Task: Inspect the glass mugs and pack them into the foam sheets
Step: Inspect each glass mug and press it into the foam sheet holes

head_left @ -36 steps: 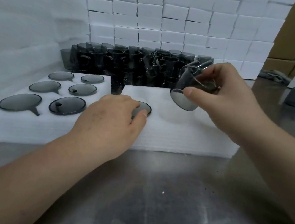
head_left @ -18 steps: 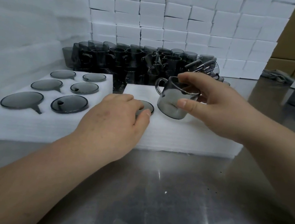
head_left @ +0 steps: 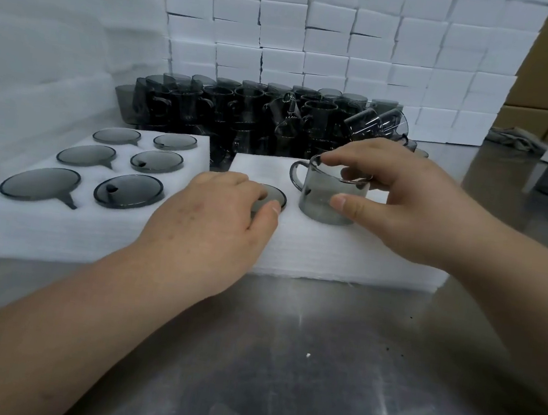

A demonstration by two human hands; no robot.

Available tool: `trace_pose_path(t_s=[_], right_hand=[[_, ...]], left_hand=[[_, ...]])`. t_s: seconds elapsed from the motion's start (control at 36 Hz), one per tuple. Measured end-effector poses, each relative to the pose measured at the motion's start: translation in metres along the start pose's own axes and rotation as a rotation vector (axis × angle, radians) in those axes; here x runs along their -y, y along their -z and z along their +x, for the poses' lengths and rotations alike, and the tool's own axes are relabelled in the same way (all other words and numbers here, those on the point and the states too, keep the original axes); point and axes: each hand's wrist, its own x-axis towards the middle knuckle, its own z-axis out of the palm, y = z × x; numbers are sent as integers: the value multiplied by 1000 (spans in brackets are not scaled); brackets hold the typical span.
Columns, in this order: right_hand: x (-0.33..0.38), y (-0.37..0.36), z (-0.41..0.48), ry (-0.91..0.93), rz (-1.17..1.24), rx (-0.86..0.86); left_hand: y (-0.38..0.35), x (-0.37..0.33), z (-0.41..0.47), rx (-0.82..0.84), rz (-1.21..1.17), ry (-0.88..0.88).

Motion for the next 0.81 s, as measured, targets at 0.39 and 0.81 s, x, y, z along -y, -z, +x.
trace_pose_path(t_s=[0.39, 0.81], right_hand=[[4, 0, -1, -89, -132, 53], [11, 2, -2, -127, -172, 126]], left_hand=[[1, 0, 0, 11, 7, -4], [1, 0, 0, 9, 16, 2]])
